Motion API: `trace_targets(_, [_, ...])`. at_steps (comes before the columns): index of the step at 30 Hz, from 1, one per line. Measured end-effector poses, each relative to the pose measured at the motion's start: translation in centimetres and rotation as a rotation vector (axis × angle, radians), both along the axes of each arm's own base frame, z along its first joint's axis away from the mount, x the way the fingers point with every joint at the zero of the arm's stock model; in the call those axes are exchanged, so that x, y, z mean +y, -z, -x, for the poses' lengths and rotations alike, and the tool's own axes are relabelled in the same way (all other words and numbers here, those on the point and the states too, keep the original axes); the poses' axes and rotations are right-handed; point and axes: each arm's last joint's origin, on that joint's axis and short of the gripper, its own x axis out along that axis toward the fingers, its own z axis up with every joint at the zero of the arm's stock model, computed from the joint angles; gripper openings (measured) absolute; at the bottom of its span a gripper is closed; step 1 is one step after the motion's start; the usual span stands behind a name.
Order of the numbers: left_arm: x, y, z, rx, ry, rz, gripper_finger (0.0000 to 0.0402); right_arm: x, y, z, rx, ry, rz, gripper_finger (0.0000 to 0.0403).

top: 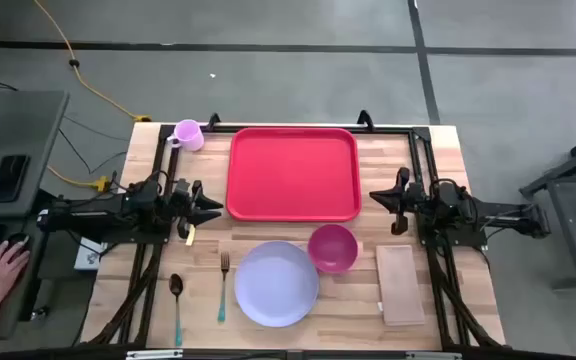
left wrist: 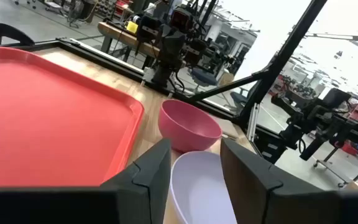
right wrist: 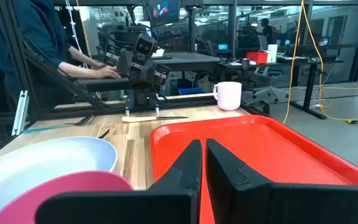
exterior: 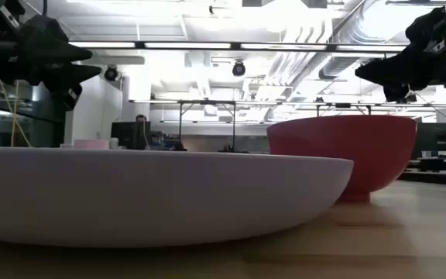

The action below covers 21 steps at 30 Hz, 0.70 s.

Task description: Set up tray

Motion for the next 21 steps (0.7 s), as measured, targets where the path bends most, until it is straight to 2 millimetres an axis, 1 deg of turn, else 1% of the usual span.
trace_targets(21, [0.0, 0.0, 0.0, 0.0, 0.0, 0.0, 0.0172, 0.0, 0.0, 0.0, 0.0, 0.0, 0.0, 0.0])
